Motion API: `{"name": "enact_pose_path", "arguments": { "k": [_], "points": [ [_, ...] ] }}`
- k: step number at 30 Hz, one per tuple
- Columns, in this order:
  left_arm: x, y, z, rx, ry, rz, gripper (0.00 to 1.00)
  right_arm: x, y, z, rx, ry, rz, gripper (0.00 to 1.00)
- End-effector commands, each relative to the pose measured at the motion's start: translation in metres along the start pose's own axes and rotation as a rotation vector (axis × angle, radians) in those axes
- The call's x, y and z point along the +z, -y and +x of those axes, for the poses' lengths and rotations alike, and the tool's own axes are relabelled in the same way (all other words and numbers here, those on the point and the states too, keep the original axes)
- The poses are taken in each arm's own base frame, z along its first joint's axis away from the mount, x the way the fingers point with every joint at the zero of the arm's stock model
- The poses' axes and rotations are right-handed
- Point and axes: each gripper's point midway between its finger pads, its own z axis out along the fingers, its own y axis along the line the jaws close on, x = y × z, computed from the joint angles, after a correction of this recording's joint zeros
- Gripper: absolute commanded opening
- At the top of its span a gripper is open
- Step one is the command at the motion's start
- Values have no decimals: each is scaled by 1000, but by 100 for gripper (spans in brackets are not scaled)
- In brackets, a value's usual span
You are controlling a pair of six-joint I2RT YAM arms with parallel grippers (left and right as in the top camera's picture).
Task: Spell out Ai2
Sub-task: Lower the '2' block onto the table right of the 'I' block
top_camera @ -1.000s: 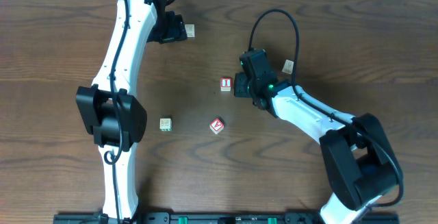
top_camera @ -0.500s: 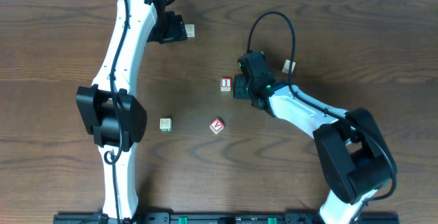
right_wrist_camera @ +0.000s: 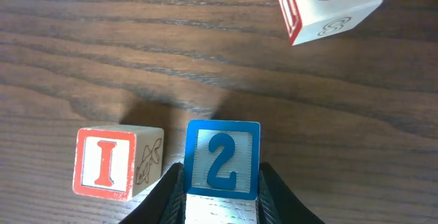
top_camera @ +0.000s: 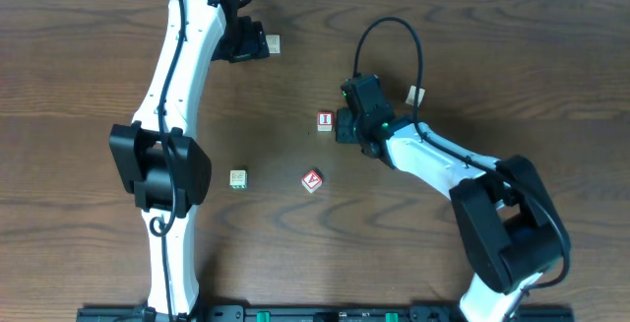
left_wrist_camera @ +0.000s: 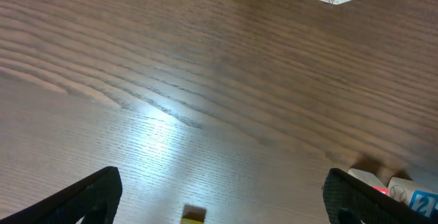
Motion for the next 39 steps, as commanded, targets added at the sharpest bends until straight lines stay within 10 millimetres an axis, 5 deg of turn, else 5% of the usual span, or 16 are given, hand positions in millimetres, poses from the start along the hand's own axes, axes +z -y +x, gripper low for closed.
{"name": "enact_pose_path", "arguments": {
  "k": [1, 28, 39],
  "points": [
    [-13, -3, -4, 3, 32, 0, 95, 4, -5, 9, -44, -16, 5, 5],
    [-13, -4, -1, 4, 19, -6, 95, 7, -1, 16, -59, -37, 33, 32],
    [-13, -4, -1, 4, 19, -6, 95, 7, -1, 16, -59, -36, 33, 35]
  ]
}}
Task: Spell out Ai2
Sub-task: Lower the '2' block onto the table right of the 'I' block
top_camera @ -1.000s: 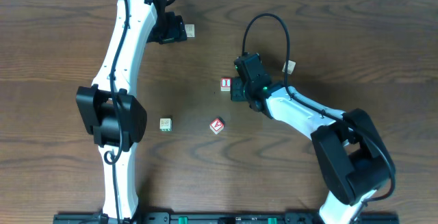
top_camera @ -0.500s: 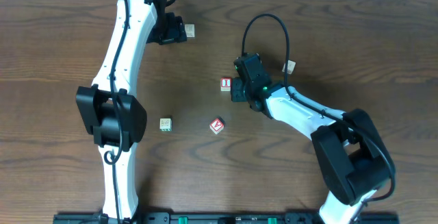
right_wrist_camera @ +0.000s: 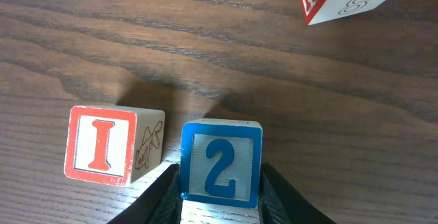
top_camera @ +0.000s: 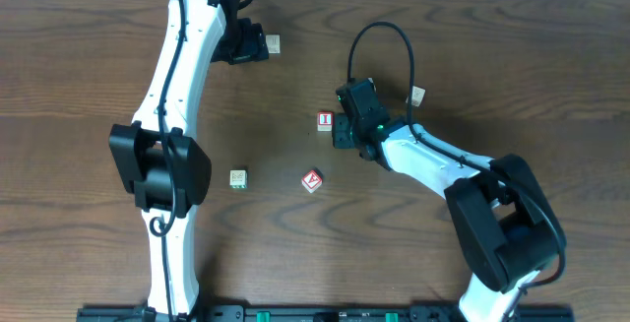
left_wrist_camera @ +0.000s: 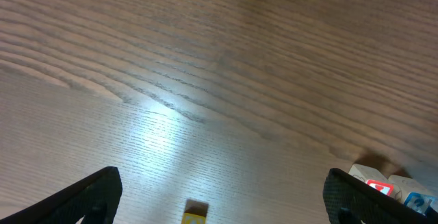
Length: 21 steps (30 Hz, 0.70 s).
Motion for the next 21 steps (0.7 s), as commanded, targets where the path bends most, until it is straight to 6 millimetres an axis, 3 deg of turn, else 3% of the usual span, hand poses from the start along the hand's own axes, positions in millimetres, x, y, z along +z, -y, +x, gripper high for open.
{"name": "enact_pose_path", "arguments": {
  "k": [1, 13, 21],
  "points": [
    [-13, -2, -5, 3, 36, 2, 95, 4, 1, 5, -18, -7, 18, 35],
    [-13, -2, -4, 2, 35, 2, 95, 4, 1, 5, -18, -7, 18, 45],
    [-13, -2, -4, 3, 34, 1, 95, 4, 1, 5, -18, -7, 18, 45]
  ]
}}
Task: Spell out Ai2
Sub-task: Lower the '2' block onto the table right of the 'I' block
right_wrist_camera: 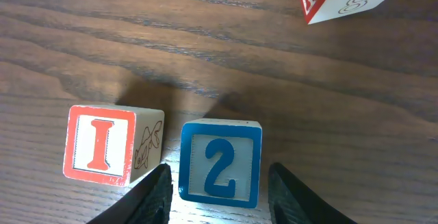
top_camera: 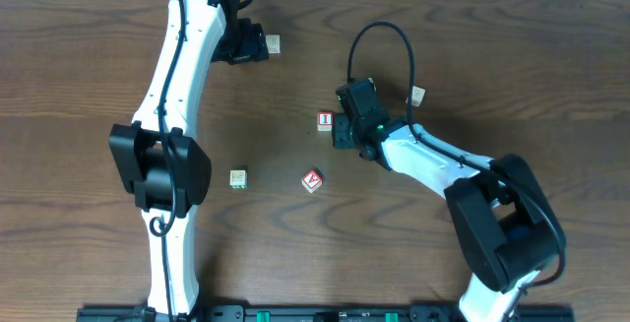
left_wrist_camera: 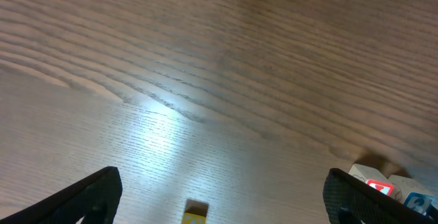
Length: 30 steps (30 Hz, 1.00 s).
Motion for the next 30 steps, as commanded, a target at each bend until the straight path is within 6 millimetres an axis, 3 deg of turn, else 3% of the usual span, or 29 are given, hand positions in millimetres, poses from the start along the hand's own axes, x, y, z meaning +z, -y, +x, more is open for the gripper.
{"name": "enact_pose_path", "arguments": {
  "k": [1, 16, 30],
  "points": [
    [-13, -2, -4, 2, 35, 1, 95, 4, 0, 5, -17, -6, 18, 45],
    [-13, -2, -4, 3, 35, 1, 95, 2, -2, -4, -13, 19, 10, 45],
    [-13, -2, -4, 3, 36, 1, 95, -4, -4, -28, -15, 82, 34, 45]
  ]
}}
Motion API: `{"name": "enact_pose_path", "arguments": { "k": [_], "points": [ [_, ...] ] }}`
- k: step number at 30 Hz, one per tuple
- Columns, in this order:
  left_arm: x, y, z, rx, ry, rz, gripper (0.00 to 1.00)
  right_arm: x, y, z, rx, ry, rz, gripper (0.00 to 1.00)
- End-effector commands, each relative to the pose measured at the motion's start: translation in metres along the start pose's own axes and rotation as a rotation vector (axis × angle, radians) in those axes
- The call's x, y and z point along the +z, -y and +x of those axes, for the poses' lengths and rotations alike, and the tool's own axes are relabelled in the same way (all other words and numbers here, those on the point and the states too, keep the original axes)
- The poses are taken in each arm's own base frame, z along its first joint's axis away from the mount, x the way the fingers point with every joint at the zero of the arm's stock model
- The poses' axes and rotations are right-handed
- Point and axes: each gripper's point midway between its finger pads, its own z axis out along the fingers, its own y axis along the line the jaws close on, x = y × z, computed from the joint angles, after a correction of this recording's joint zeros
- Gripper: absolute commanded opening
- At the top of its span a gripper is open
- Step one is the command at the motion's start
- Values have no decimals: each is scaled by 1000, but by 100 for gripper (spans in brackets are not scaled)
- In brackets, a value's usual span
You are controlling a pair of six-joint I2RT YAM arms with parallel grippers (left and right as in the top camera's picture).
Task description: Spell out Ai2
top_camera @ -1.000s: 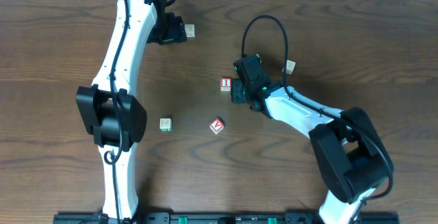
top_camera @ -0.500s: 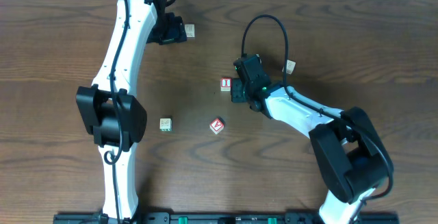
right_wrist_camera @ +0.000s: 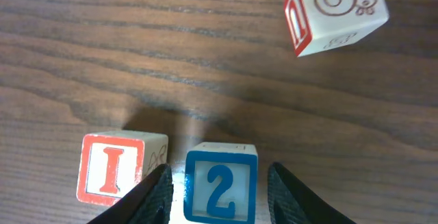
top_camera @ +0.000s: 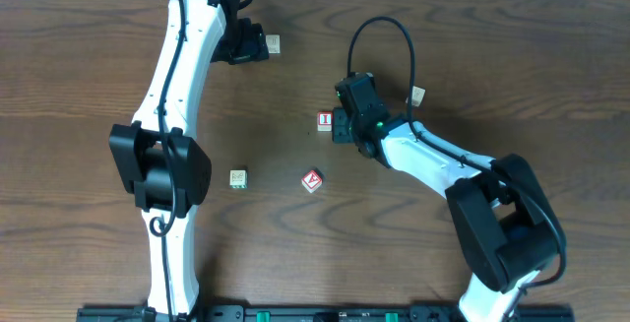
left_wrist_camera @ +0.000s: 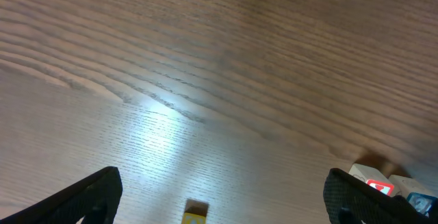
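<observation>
The blue "2" block point(right_wrist_camera: 220, 190) stands on the table just right of the red "I" block point(right_wrist_camera: 111, 176), a narrow gap between them. My right gripper point(right_wrist_camera: 220, 200) is open, its fingers either side of the "2" without touching it. In the overhead view the "I" block point(top_camera: 324, 120) shows, the "2" hidden under the right gripper point(top_camera: 342, 125). The red "A" block point(top_camera: 312, 179) lies tilted nearer the front; it is also seen as the red block point(right_wrist_camera: 334, 10) in the right wrist view. My left gripper point(left_wrist_camera: 222, 193) is open at the far left, over bare wood.
A yellow block point(top_camera: 237, 178) sits front left, seen also as yellow block point(left_wrist_camera: 194, 214). One pale block point(top_camera: 274, 42) lies by the left gripper and another point(top_camera: 417, 96) lies right of the right arm. A blue-edged block shows at the left wrist view's top.
My right gripper has drawn back from the "2" block, so both blocks sit lower in its view and the red "A" block shows more fully. The left arm is unchanged.
At first my right gripper was shut on the "2" block beside the "I". Then it held the block closer to the "I". A second ago its fingers stood open around the block on the table, and now it has backed off slightly.
</observation>
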Motion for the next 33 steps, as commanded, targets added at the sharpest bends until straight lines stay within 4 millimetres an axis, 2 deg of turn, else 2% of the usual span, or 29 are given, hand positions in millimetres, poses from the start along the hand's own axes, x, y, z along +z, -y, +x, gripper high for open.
{"name": "enact_pose_path", "arguments": {
  "k": [1, 15, 16, 18, 19, 20, 33],
  "points": [
    [-13, -2, -4, 3, 36, 1, 95, -1, -4, -14, -18, 38, 16, 45],
    [-13, -3, -4, 3, 34, 0, 95, -19, -12, -69, -45, 153, 31, 46],
    [-13, -3, -4, 3, 34, 0, 95, -21, -11, -73, -41, 158, 31, 43],
    [-13, -3, -4, 3, 33, 0, 95, -23, -8, -77, -34, 156, 37, 24],
    [-13, -3, -4, 3, 34, 0, 95, -23, -6, -77, -33, 152, 42, 11],
    [-13, -3, -4, 3, 34, 0, 95, -23, -4, -77, -31, 143, 48, 1],
    [-13, -2, -5, 2, 38, 2, 95, -23, 16, -38, -55, -20, 123, 1]
  ]
}}
